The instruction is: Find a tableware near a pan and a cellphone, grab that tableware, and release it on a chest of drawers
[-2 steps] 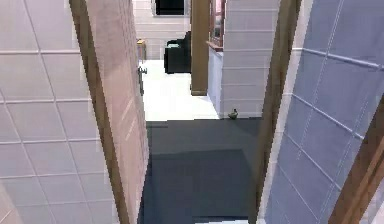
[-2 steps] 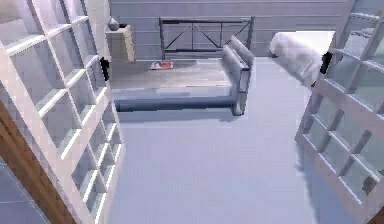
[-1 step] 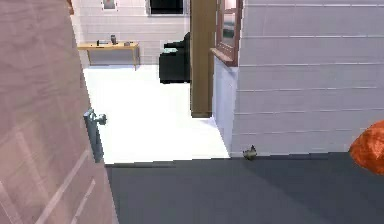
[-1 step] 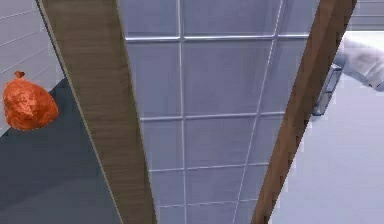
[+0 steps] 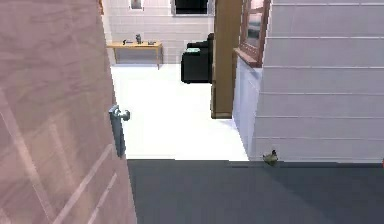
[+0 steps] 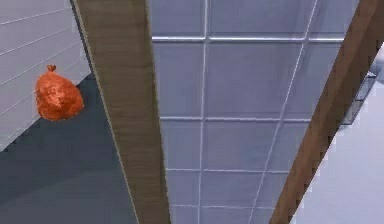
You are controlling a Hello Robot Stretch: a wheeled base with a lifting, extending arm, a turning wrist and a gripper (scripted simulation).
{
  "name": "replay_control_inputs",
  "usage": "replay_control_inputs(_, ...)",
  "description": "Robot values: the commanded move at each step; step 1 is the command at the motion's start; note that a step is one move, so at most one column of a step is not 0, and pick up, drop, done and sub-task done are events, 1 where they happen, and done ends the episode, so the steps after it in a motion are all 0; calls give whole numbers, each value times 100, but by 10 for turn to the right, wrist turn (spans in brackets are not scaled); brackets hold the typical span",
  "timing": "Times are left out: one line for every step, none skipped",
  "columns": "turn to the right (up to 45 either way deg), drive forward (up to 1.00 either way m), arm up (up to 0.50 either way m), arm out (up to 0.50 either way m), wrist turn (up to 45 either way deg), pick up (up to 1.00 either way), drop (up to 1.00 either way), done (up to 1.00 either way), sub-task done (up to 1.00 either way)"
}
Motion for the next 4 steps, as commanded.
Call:
replay_control_inputs(0, 100, 0, 0, 0, 0, 0, 0, 0)
replay_control_inputs(0, 10, 0, 0, 0, 0, 0, 0, 0)
replay_control_inputs(450, 0, 0, 0, 0, 0, 0, 0, 0)
replay_control_inputs(90, 0, 0, 0, 0, 0, 0, 0, 0)
